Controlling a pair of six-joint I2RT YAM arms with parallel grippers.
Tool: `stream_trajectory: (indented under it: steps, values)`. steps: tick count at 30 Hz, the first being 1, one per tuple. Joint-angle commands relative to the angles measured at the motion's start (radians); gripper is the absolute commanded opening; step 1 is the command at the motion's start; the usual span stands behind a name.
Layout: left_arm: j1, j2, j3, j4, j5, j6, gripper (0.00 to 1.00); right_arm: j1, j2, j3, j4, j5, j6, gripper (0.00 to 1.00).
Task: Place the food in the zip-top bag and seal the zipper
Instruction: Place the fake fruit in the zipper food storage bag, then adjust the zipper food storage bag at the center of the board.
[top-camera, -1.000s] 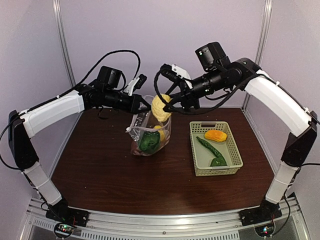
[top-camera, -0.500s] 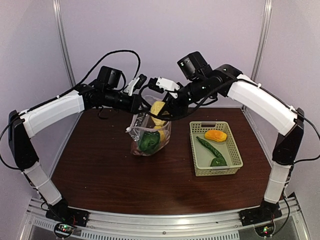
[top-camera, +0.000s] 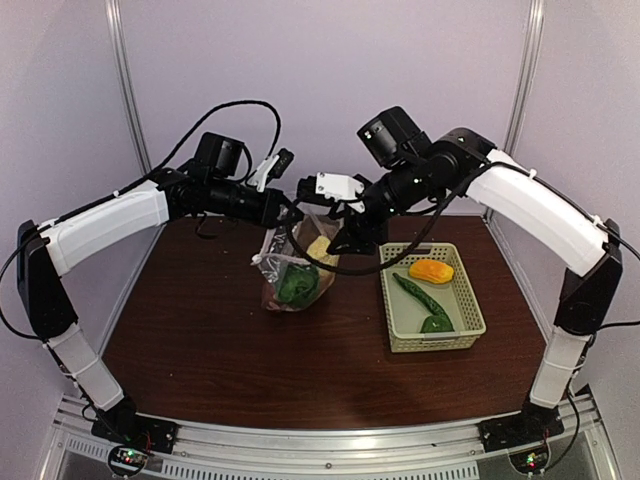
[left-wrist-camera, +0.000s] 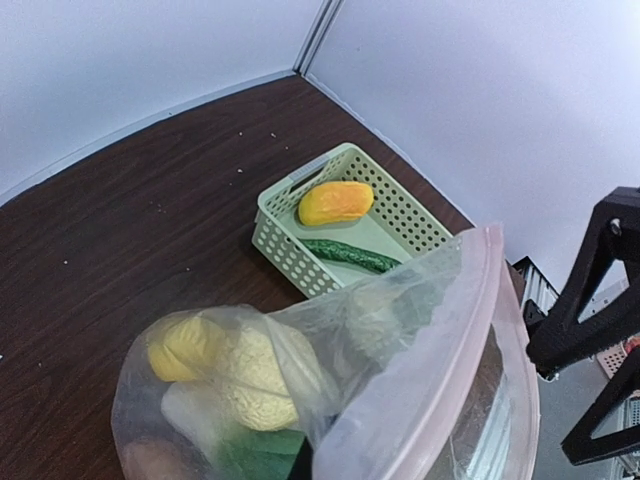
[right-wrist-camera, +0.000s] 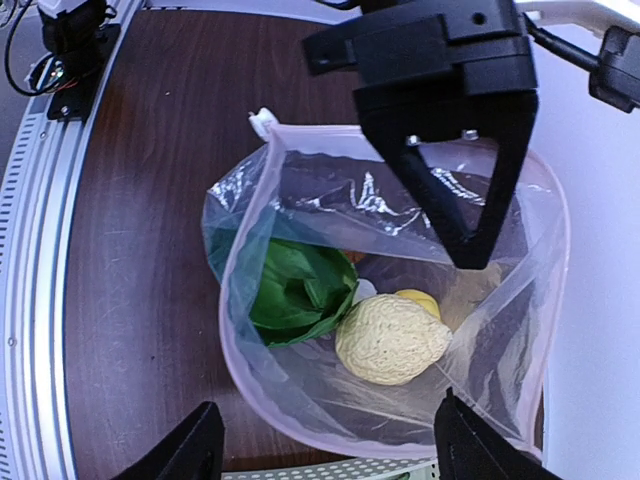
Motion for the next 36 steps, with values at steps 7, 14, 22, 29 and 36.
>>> stream_trajectory:
  steps: [7, 14, 22, 29, 36]
  values:
    - [0.004, 0.004, -0.007, 0.045, 0.023, -0.010, 0.00, 0.074, -0.025, -0.059, -0.058, 0.036, -0.180, 0.72]
    - [0.003, 0.002, -0.006, 0.045, 0.029, -0.010, 0.00, 0.120, 0.040, -0.042, -0.077, 0.167, -0.213, 0.51]
    - [0.004, 0.006, 0.048, 0.003, -0.010, 0.023, 0.00, 0.124, 0.014, -0.010, -0.008, 0.231, -0.244, 0.00]
    - [0.001, 0.045, 0.407, -0.395, -0.379, 0.115, 0.00, 0.115, -0.020, 0.094, 0.116, 0.242, -0.215, 0.00]
    - [0.001, 0.165, 0.571, -0.572, -0.445, 0.172, 0.00, 0.116, -0.025, -0.036, 0.164, 0.264, -0.197, 0.00]
